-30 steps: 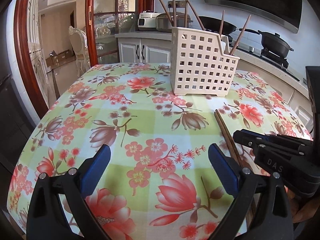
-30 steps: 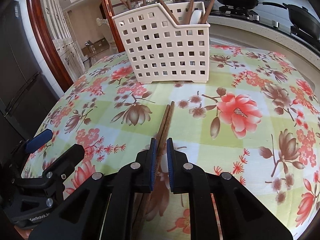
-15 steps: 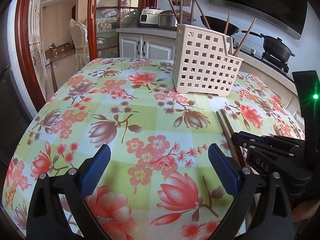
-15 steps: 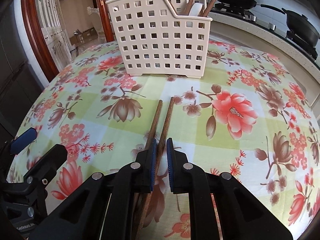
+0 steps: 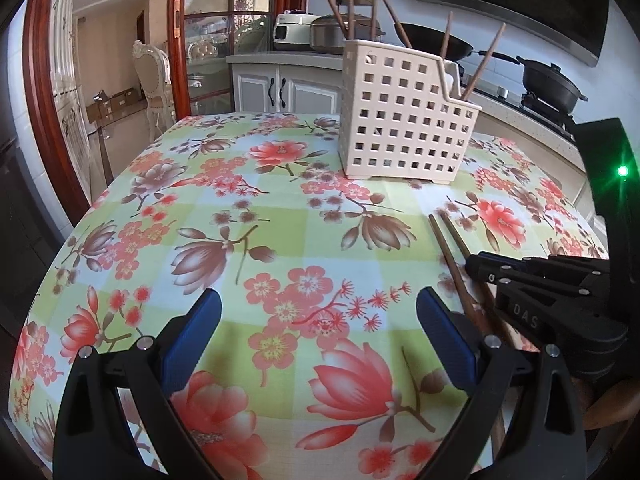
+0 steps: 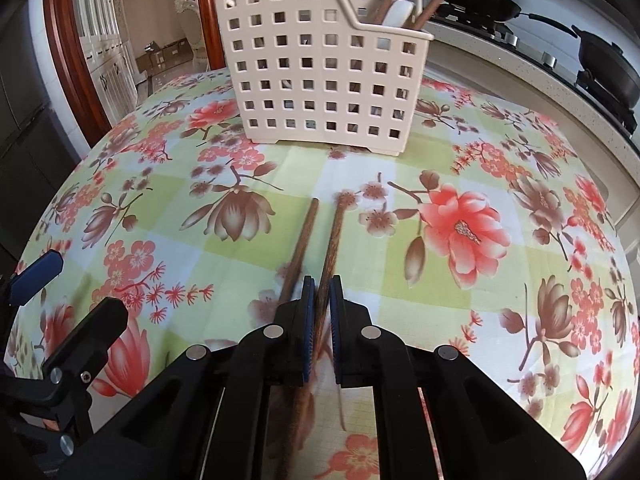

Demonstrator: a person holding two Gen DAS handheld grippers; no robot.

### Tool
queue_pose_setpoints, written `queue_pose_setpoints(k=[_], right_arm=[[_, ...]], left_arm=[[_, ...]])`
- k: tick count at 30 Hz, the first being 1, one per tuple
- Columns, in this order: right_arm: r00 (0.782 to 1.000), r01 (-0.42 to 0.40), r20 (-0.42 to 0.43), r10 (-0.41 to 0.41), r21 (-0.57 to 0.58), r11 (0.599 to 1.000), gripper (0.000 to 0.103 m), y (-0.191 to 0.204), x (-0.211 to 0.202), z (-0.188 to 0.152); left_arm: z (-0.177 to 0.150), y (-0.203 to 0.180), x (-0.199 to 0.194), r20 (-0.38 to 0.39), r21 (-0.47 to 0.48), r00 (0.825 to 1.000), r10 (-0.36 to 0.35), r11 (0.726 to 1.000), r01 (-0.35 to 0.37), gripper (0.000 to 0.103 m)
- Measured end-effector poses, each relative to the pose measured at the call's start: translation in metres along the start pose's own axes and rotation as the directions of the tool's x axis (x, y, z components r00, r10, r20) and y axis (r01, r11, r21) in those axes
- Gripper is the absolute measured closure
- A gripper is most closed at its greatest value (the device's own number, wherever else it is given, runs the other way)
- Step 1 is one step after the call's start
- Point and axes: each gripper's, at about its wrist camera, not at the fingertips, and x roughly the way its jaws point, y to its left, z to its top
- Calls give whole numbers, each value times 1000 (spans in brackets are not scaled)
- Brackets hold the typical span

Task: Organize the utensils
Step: 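Close right tool on a chopstick while left tool closes on another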

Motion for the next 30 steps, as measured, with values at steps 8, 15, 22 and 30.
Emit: queue_pose_setpoints(k=[8,15,22,30], right_arm=[[1000,-12,22,10,67,998,97,-46,-17,-15],[999,-37,39,33,107,994,97,-70,-25,-25],[997,-58,61,52,98,994,97,-78,-30,-31],[997,-61,55,57,83,995,96,-79,-26,-35]], left_arm=[[12,-28,12,-64,18,996,-68,997,69,9],[22,-74,40,-145,115,986,-84,988,101,43],[24,-100,57,-189,163,980,-67,982,98,64],[22,-100,59,-183,176,981,-59,980,92,72]])
